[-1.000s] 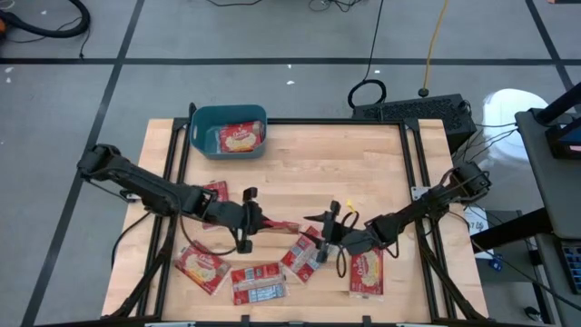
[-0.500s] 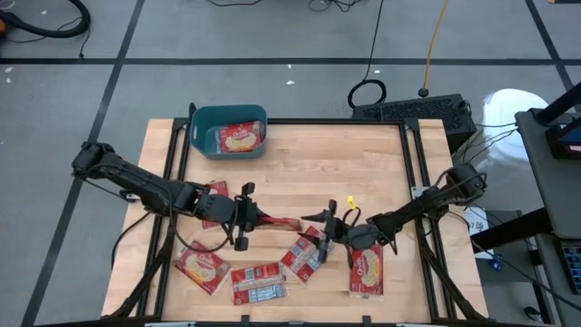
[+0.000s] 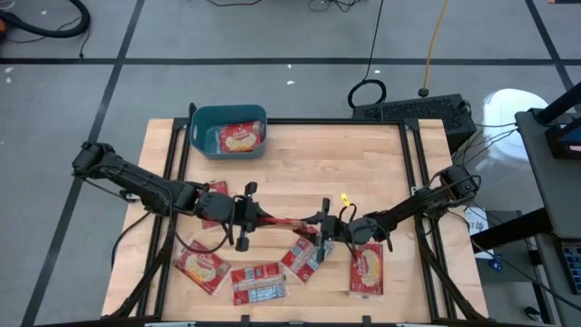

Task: Sort popcorn bags into baskets
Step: Put the red popcorn bag into the blue bin

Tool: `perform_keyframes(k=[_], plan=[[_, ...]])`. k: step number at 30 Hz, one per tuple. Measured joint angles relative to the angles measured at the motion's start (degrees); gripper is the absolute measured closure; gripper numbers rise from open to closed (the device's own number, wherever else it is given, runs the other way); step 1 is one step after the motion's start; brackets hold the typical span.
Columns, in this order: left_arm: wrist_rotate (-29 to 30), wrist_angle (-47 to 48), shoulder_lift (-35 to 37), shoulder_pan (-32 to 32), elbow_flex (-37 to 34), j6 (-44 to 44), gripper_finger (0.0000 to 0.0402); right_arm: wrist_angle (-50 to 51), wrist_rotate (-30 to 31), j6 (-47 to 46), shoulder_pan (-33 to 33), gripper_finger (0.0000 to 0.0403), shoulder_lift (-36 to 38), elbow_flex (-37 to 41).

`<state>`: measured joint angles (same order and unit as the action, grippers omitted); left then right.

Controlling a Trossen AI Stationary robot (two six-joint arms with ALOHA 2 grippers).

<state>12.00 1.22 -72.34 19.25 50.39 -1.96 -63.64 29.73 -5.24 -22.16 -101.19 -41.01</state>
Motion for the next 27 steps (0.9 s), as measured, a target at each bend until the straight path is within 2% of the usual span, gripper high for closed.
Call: perform_keyframes(k=[5,8,21,27], plan=[[-0.44,-0.30,0.02,0.02,0.00,-0.02,0.0323,0.20,0.11,1.70,0.01,0.0365,0.00,0.00],[-0.46,-0.28,0.02,0.13,0.00,-1.15,0.0317,0.31,0.07,2.00,-0.01,0.0395,0.00,0.00],[-0.01,0.54,0.02,1.44,0.00,-2.23,0.0314,0.32,0.17,2.16,-0.04,0.0400,0.00,0.00],[0.41,0.20,-0.99,-0.28,0.02,-3.28,0.0313,0.36,0.32,1.45,0.10,0.0402,0.00,0.00]])
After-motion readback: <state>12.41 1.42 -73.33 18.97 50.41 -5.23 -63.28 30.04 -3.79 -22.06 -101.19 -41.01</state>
